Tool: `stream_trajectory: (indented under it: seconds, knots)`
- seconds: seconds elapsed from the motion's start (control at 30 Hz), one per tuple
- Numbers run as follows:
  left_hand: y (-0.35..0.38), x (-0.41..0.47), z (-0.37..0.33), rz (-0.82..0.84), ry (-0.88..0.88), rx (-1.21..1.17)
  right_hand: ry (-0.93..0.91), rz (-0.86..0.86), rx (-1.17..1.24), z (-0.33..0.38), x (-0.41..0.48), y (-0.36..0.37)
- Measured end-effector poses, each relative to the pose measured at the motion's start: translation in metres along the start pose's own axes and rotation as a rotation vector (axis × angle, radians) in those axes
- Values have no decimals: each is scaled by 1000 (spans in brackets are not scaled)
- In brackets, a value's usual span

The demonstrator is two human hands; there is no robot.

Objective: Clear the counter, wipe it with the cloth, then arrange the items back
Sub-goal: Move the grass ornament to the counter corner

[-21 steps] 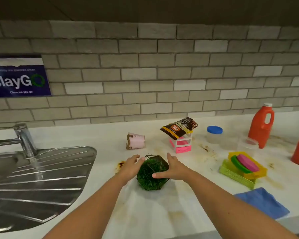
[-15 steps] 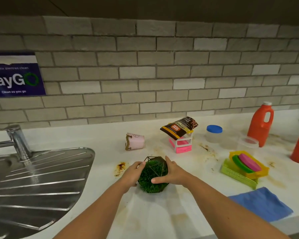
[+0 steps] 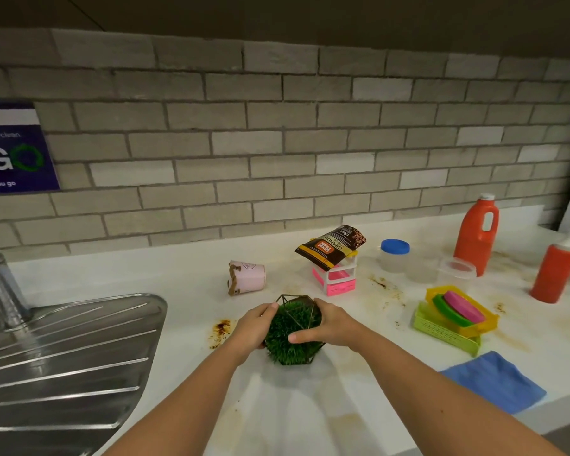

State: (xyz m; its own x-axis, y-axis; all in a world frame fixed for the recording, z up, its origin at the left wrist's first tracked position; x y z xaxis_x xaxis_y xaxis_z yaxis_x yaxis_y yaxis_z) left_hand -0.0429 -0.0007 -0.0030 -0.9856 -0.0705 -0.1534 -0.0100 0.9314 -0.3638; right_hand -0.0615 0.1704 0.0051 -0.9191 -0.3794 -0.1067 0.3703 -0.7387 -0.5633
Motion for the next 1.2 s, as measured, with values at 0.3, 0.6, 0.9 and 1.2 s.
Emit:
stream_trajectory:
  seconds: [0.3,0.6,0.9,1.2]
  knots:
    - [17,9,-32,21,80,-63,-18,-110,87,4,-18,-37]
    - [60,15,-70,138,198,-167,3,-304,191,-7,-57,-87]
    - [146,-4,-127,203,313,-240,14,-459,257,-41,-121,-156]
    - [269,-28,-185,249,397,-238,70,-549,277,-99,-196,-244]
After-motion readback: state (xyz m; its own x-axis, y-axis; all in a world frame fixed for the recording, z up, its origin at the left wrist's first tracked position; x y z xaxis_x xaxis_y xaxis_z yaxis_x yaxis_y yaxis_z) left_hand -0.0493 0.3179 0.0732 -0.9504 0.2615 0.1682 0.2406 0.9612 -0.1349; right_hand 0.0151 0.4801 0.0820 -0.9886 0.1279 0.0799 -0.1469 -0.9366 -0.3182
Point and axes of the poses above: each hand's wrist, its own x-axis towards the middle knuckle, its own y-axis out of the palm, z = x × y, the point moved 2 cm from there along x, towards the middle knuckle
